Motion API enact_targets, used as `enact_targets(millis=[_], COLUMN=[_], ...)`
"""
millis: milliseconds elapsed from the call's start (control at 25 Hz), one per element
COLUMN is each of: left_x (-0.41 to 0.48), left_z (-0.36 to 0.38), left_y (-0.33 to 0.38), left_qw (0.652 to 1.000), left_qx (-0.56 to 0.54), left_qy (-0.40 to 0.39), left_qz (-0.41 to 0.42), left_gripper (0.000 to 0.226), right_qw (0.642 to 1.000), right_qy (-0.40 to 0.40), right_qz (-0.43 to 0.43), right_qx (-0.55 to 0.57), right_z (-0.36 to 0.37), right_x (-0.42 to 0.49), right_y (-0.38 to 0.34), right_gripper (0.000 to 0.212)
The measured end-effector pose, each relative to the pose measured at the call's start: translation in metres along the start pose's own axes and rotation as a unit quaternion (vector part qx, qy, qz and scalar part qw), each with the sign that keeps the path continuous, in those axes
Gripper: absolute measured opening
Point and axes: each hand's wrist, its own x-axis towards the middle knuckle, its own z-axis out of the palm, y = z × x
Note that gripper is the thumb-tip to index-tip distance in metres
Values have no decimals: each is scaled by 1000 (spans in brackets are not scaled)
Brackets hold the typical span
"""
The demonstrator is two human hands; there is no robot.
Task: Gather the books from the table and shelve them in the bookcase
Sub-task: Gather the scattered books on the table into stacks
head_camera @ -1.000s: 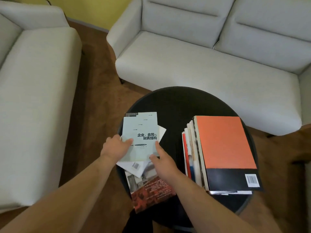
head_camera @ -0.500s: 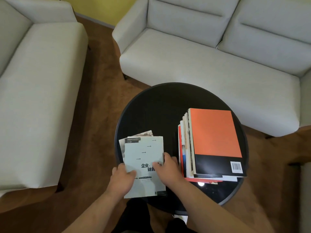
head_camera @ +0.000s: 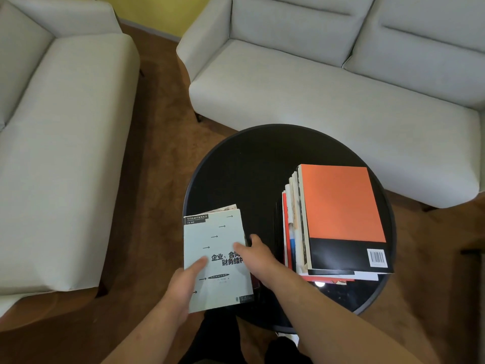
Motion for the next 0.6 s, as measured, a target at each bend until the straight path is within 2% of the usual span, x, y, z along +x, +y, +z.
enact_targets(millis=[120, 240, 320, 440, 600], left_x=[-21, -50, -76, -125, -172], left_z=[-17, -22, -12, 25, 100], left_y=[9, 17, 27, 56, 92], left_qw=[998, 996, 991, 977, 964], left_qx=[-23, -52, -71, -63, -8], left_qy=[-53, -60, -53, -82, -141], left_qz=[5, 45, 99, 187, 225], left_gripper=[33, 46, 50, 36, 24], right_qw=[996, 991, 987, 973, 953], right_qy=[-34, -33, -5, 66, 153], right_qz=[9, -38, -99, -196, -239], right_qx=[78, 128, 124, 106, 107], right_z=[5, 9, -1, -47, -128], right_x=[-17, -52, -84, -145, -191], right_y=[-2, -10, -23, -45, -43], right_gripper=[57, 38, 32, 29, 25])
